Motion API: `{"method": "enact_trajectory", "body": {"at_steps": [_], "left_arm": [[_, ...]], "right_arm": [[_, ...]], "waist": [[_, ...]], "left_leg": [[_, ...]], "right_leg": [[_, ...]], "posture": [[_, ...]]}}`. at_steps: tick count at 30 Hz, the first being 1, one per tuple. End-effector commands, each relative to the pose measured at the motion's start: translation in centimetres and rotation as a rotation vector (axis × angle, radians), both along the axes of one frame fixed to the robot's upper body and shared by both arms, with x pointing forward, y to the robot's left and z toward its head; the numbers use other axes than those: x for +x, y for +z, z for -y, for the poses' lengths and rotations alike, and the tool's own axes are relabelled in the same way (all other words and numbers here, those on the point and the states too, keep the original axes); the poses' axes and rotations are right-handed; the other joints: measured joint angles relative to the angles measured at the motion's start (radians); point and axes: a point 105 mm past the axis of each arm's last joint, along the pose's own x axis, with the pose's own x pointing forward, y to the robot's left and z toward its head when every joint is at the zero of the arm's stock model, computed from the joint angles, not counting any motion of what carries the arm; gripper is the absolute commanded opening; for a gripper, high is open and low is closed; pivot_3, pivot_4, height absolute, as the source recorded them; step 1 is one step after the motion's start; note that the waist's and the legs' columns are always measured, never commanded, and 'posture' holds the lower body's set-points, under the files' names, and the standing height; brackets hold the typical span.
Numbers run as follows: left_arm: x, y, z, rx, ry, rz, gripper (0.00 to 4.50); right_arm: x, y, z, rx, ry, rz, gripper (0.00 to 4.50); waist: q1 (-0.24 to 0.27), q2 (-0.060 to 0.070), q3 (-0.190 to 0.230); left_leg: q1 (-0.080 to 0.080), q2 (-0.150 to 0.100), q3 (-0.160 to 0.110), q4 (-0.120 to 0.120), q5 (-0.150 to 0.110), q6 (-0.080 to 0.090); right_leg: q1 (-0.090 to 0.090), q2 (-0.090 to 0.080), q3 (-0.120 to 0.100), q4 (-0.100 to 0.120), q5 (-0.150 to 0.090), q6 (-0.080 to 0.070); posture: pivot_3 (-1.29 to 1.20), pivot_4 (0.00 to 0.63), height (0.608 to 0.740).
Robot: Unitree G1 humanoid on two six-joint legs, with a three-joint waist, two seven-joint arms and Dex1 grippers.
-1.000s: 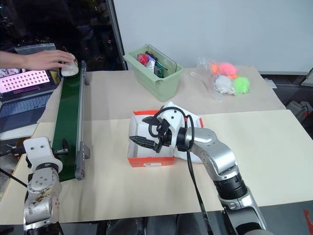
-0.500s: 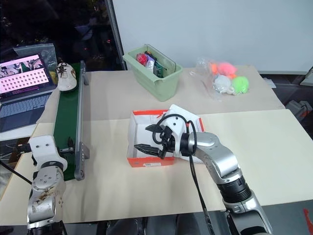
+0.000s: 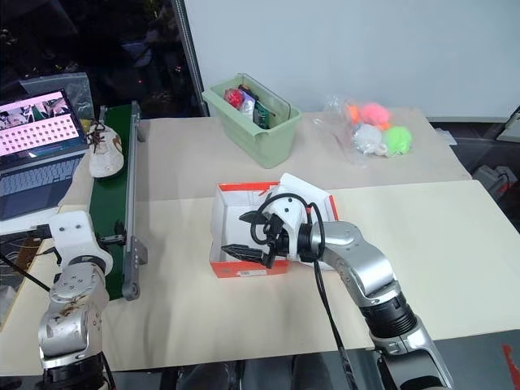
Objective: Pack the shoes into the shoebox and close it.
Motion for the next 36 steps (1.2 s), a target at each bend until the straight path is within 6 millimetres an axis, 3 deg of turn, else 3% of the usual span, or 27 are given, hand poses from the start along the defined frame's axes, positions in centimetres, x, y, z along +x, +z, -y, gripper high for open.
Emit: {"method": "enact_trajectory", "body": {"at_steps": [1, 20, 25, 33, 34, 36], "left_arm": [[0.3, 1.8, -0.9, 0.017, 0.013, 0.024, 4.5], [1.0, 2.4, -1.5, -0.02, 0.018, 0.01, 4.5], [0.8, 1.1, -1.9, -0.091, 0.05, -0.032, 4.5], [1.0, -0.2, -0.8, -0.2, 0.011, -0.077, 4.5], [1.0, -0.1, -0.7, -0.197, 0.005, -0.074, 3.97], [1.0, 0.0, -0.5, -0.196, -0.001, -0.072, 3.51]], "right_arm": [[0.0, 1.4, -0.1, 0.036, 0.002, 0.053, 4.47], [-0.1, 1.6, -0.2, 0.066, -0.015, 0.048, 4.47], [-0.1, 2.0, -0.3, 0.081, -0.016, 0.054, 4.47], [0.0, 2.5, -0.1, 0.096, -0.021, 0.056, 4.47], [0.0, 2.5, 0.0, 0.097, -0.023, 0.057, 4.5], [0.0, 2.6, 0.1, 0.099, -0.026, 0.059, 4.5]], "waist": [[0.0, 0.0, 0.0], [-0.002, 0.0, 0.0], [-0.002, 0.0, 0.0], [-0.001, 0.0, 0.0], [-0.001, 0.0, 0.0], [0.001, 0.0, 0.0]], "left_leg": [[0.0, 0.0, 0.0, 0.0, 0.0, 0.0], [0.0, 0.0, -0.002, 0.0, 0.0, 0.0], [0.0, 0.0, -0.002, 0.0, 0.0, 0.0], [0.0, 0.0, -0.003, 0.0, 0.0, 0.0], [0.001, 0.0, -0.003, 0.0, 0.0, -0.001], [0.002, 0.0, -0.002, 0.0, 0.001, -0.001]], "right_leg": [[0.0, 0.0, 0.0, 0.0, 0.0, 0.0], [0.0, 0.0, 0.0, 0.0, 0.0, 0.0], [0.0, 0.0, 0.0, 0.0, 0.0, 0.0], [0.0, 0.0, 0.0, 0.001, 0.0, 0.0], [0.0, 0.0, 0.0, 0.001, 0.0, 0.0], [0.001, 0.0, 0.0, 0.002, 0.0, 0.0]], "posture": [[0.0, 0.15, 0.74], [0.0, 0.15, 0.74], [0.0, 0.15, 0.74], [0.0, 0.15, 0.74], [0.0, 0.15, 0.74], [0.0, 0.15, 0.74]]}}
